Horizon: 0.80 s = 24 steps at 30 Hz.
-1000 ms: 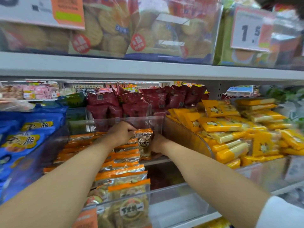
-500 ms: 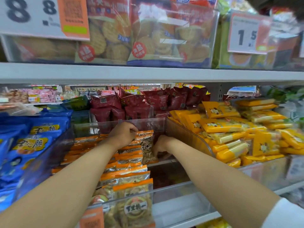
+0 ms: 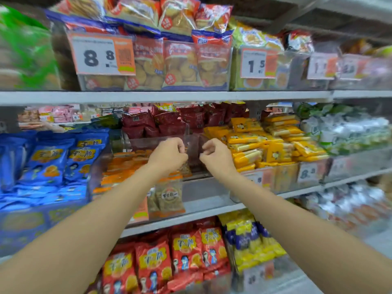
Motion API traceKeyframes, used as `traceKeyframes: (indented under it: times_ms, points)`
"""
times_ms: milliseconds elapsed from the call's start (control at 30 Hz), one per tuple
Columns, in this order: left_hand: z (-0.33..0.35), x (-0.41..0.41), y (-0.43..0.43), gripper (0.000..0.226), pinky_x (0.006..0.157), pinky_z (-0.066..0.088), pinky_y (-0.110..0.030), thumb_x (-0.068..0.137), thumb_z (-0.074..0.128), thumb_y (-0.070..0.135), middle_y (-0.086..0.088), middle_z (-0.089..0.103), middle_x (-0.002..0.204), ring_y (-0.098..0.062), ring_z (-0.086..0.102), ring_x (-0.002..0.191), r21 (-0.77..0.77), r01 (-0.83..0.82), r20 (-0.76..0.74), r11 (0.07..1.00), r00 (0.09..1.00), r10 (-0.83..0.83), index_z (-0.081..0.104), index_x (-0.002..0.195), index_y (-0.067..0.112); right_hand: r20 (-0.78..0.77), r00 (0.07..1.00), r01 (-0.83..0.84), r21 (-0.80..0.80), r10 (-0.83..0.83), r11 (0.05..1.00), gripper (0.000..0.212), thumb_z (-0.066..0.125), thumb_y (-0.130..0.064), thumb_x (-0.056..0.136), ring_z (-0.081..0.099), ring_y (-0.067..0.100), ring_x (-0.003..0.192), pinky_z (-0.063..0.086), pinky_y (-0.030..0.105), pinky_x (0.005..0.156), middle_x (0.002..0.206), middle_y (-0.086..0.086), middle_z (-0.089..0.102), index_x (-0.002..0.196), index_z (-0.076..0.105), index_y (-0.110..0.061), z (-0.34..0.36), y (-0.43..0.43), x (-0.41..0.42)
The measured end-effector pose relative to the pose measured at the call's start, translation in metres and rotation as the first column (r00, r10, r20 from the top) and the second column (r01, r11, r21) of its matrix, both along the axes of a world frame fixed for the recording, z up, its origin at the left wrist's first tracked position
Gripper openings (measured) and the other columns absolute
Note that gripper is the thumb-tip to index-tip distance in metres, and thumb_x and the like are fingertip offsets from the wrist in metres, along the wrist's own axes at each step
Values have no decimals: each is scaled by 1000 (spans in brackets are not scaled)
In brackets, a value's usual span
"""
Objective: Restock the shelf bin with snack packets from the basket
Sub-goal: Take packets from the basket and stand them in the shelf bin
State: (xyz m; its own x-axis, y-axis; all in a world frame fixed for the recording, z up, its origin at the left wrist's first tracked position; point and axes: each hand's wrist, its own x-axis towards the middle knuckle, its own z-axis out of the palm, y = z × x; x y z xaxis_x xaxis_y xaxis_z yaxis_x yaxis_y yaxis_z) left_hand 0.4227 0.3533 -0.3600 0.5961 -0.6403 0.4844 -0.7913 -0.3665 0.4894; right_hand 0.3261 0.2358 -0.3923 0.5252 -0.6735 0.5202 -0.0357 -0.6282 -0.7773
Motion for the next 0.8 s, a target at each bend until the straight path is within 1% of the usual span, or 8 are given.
traceKeyframes:
  times_ms: [100, 233, 400, 500, 600, 667, 733, 800]
  points:
    - [-23, -39, 3, 17, 63, 46, -33, 73, 62, 10, 4, 54, 62, -20, 52, 62, 63, 98, 5, 993, 995, -99, 51, 64, 18, 40, 999, -7, -76, 10, 997, 15, 58, -2, 84, 47, 2, 64, 35, 14, 57, 74, -10, 53, 86, 55, -16, -27, 9, -51]
    - [-66, -91, -11, 21, 57, 40, -31, 74, 66, 9, 6, 53, 61, -16, 49, 60, 166, 240, -26, 956, 971, -239, 51, 64, 20, -84, 996, 25, -114, -34, 993, 7, 63, -6, 85, 50, 9, 64, 37, 18, 60, 77, 0, 59, 88, 59, -11, -85, 5, -119]
    - [-148, -157, -49, 27, 50, 34, -25, 74, 69, 9, 5, 50, 54, -13, 47, 54, 227, 352, -198, 908, 930, -311, 50, 59, 20, -230, 968, 107, 24, -98, 994, 13, 66, -4, 78, 50, 7, 59, 41, 26, 63, 82, 3, 64, 91, 65, -6, -176, -10, -199]
    - [-211, -192, -71, 28, 50, 35, -23, 76, 72, 12, 6, 50, 54, -11, 46, 52, 285, 436, -322, 854, 882, -343, 52, 58, 20, -292, 948, 166, 107, -128, 980, 20, 64, -22, 73, 57, 14, 66, 44, 29, 67, 82, 1, 67, 89, 67, -10, -229, -20, -240]
    - [-274, -227, -89, 21, 48, 36, -18, 75, 70, 9, 7, 53, 57, -2, 48, 50, 325, 516, -418, 793, 830, -369, 57, 62, 18, -367, 917, 240, 200, -155, 950, 12, 65, -10, 78, 61, 20, 70, 44, 28, 68, 84, 0, 68, 88, 66, -16, -288, -29, -277]
    - [-315, -246, -97, 18, 48, 36, -15, 76, 71, 8, 7, 54, 59, 2, 50, 49, 336, 550, -496, 765, 794, -352, 60, 64, 15, -412, 899, 273, 257, -151, 927, 17, 63, -4, 80, 60, 19, 68, 46, 28, 69, 84, -2, 66, 88, 65, -19, -327, -32, -299]
    - [-353, -263, -103, 13, 57, 43, -25, 76, 71, 10, 2, 59, 64, -7, 54, 59, 346, 568, -565, 747, 762, -317, 62, 67, 12, -476, 870, 311, 322, -131, 894, 18, 61, -3, 79, 60, 16, 70, 48, 28, 69, 83, -4, 65, 87, 64, -19, -365, -33, -319]
    - [-390, -274, -106, 9, 56, 47, -28, 79, 69, 12, -2, 62, 67, -15, 56, 61, 363, 586, -651, 725, 716, -252, 65, 71, 9, -554, 827, 348, 369, -97, 862, 17, 61, -4, 78, 63, 17, 76, 50, 28, 71, 80, -5, 66, 86, 64, -19, -406, -36, -333]
